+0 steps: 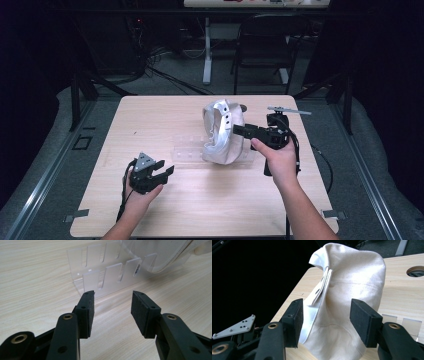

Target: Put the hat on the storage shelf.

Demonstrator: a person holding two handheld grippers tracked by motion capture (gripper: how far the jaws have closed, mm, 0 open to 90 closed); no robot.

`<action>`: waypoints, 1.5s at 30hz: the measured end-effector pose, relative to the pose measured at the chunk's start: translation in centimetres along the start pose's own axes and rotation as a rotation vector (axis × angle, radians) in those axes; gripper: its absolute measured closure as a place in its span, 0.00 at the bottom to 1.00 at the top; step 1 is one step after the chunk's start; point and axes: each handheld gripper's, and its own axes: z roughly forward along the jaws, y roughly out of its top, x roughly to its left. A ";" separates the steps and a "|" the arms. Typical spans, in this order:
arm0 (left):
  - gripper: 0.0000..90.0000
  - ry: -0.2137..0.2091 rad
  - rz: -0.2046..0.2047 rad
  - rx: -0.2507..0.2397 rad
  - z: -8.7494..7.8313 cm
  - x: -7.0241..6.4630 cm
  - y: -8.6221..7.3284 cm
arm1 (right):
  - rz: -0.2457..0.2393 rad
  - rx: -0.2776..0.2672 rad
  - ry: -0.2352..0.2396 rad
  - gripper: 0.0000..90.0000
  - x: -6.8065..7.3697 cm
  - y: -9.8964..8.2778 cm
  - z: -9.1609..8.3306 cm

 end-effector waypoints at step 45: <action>0.57 -0.001 0.013 0.005 0.3 -0.2 -0.3 | 0.010 -0.059 -0.037 0.46 -4.9 -8.5 -5.6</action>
